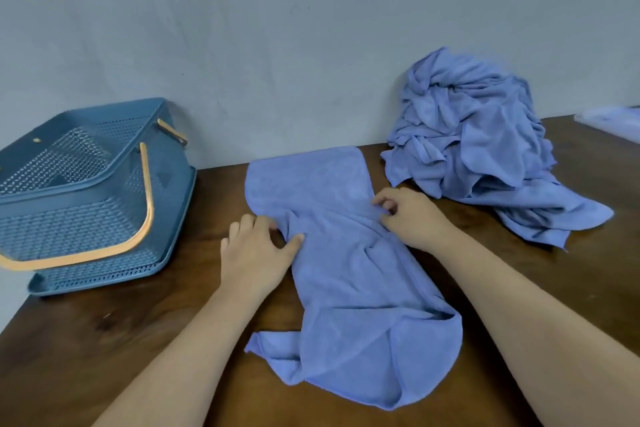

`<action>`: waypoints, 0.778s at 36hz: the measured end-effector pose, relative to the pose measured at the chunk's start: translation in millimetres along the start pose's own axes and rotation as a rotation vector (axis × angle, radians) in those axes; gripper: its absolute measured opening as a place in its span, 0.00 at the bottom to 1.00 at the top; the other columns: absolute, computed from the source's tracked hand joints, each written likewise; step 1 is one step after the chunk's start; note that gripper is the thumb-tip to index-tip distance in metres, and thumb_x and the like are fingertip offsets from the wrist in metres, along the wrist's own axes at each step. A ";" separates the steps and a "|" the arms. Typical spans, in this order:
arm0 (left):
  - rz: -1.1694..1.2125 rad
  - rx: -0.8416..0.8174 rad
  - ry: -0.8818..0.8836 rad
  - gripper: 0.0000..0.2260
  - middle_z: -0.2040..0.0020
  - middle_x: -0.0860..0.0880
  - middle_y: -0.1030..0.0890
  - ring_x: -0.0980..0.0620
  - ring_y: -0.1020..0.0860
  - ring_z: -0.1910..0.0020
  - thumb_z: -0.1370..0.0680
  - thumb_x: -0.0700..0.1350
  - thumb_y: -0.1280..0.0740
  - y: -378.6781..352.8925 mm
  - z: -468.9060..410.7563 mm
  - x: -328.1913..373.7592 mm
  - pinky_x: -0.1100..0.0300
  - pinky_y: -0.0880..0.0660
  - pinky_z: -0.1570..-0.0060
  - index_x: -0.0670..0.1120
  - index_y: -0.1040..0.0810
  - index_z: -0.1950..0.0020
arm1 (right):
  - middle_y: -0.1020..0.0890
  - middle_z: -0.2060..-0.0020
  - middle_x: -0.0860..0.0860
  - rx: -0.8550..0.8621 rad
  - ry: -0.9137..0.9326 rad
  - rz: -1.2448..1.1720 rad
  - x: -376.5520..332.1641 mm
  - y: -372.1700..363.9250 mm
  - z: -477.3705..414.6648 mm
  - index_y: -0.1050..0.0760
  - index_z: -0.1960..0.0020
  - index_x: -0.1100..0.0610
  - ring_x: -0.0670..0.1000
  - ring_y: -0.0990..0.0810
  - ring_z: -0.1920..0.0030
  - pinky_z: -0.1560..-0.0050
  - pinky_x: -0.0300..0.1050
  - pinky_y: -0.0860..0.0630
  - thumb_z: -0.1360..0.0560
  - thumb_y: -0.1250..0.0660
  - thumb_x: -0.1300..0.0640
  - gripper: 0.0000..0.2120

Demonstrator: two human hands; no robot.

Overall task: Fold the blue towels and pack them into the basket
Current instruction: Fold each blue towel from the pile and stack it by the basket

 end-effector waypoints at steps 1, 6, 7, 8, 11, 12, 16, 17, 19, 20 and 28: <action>0.039 0.003 0.016 0.18 0.44 0.56 0.26 0.50 0.29 0.40 0.23 0.70 0.34 -0.2 -4.2 -2.6 0.52 0.33 0.41 0.58 0.23 0.45 | 0.17 0.52 0.46 0.019 0.004 -0.034 4.1 1.6 -1.4 0.17 0.43 0.50 0.43 0.19 0.54 0.51 0.40 0.21 0.23 0.30 0.64 0.13; 0.286 0.009 0.062 0.07 0.52 0.60 0.22 0.52 0.25 0.46 0.19 0.57 0.32 -0.3 -6.5 -23.0 0.54 0.34 0.45 0.57 0.23 0.54 | 0.15 0.52 0.42 0.179 -0.048 -0.182 28.8 12.3 -6.6 0.16 0.44 0.49 0.38 0.19 0.53 0.50 0.32 0.25 0.21 0.26 0.62 0.10; 0.375 0.016 0.069 0.08 0.56 0.58 0.21 0.53 0.23 0.51 0.18 0.56 0.32 1.3 -4.8 -24.0 0.56 0.31 0.49 0.56 0.24 0.55 | 0.15 0.52 0.41 0.211 -0.059 -0.219 31.1 13.0 -6.8 0.15 0.44 0.50 0.38 0.18 0.52 0.48 0.32 0.24 0.21 0.25 0.61 0.09; 0.489 0.020 0.086 0.09 0.61 0.56 0.21 0.55 0.23 0.59 0.17 0.55 0.32 2.3 -2.6 -23.9 0.59 0.29 0.56 0.55 0.26 0.55 | 0.14 0.52 0.41 0.228 -0.063 -0.241 31.2 13.1 -7.1 0.15 0.44 0.50 0.37 0.18 0.52 0.48 0.32 0.24 0.22 0.24 0.60 0.09; 0.710 0.031 0.117 0.10 0.70 0.54 0.28 0.57 0.32 0.73 0.15 0.48 0.34 3.4 4.6 -20.6 0.64 0.35 0.73 0.50 0.30 0.54 | 0.14 0.53 0.41 0.232 -0.042 -0.215 29.1 7.4 -10.9 0.16 0.44 0.49 0.37 0.18 0.52 0.47 0.34 0.23 0.22 0.24 0.59 0.08; 0.738 0.029 0.119 0.10 0.71 0.55 0.30 0.58 0.34 0.74 0.15 0.46 0.34 3.4 6.0 -19.4 0.65 0.36 0.73 0.49 0.31 0.54 | 0.15 0.53 0.41 0.232 -0.037 -0.205 28.8 5.8 -11.5 0.16 0.44 0.49 0.37 0.18 0.52 0.47 0.36 0.22 0.22 0.24 0.59 0.08; 0.805 -0.050 0.104 0.09 0.69 0.55 0.30 0.55 0.35 0.72 0.17 0.46 0.31 -1.2 3.4 -18.9 0.62 0.35 0.70 0.49 0.31 0.51 | 0.16 0.51 0.44 0.228 0.011 -0.122 28.2 2.5 -14.9 0.16 0.41 0.49 0.43 0.19 0.51 0.45 0.41 0.21 0.22 0.25 0.58 0.10; 0.781 -0.074 0.091 0.10 0.68 0.53 0.29 0.54 0.34 0.72 0.17 0.48 0.30 -2.4 3.8 -18.2 0.60 0.34 0.69 0.51 0.31 0.50 | 0.18 0.49 0.44 0.227 0.036 -0.095 27.4 2.0 -15.8 0.17 0.41 0.50 0.43 0.20 0.51 0.45 0.37 0.23 0.21 0.25 0.59 0.11; 0.743 -0.095 0.065 0.10 0.67 0.51 0.27 0.53 0.31 0.71 0.18 0.49 0.29 -5.1 4.6 -16.8 0.57 0.32 0.67 0.54 0.31 0.49 | 0.20 0.48 0.45 0.235 0.071 -0.065 26.4 2.4 -16.2 0.17 0.41 0.51 0.44 0.22 0.50 0.47 0.29 0.30 0.21 0.25 0.60 0.10; 0.746 -0.079 0.063 0.09 0.66 0.49 0.25 0.52 0.29 0.70 0.18 0.48 0.29 -5.3 4.2 -16.7 0.55 0.31 0.66 0.54 0.30 0.48 | 0.20 0.49 0.45 0.232 0.075 -0.053 26.7 3.2 -16.1 0.16 0.42 0.51 0.45 0.22 0.51 0.49 0.27 0.31 0.21 0.26 0.61 0.09; 0.542 0.110 -0.002 0.06 0.62 0.49 0.22 0.58 0.26 0.67 0.17 0.46 0.31 2.7 -8.3 -28.9 0.64 0.31 0.65 0.55 0.26 0.45 | 0.17 0.46 0.43 0.175 0.129 0.068 41.7 5.1 -8.4 0.15 0.41 0.45 0.55 0.21 0.43 0.42 0.57 0.21 0.18 0.33 0.60 0.12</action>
Point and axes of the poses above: each hand's wrist, its own z-axis away from the middle knuckle, its own y-axis out of the back of the hand, x = y × z, the point moved 4 cm from there along -z, towards the middle knuckle
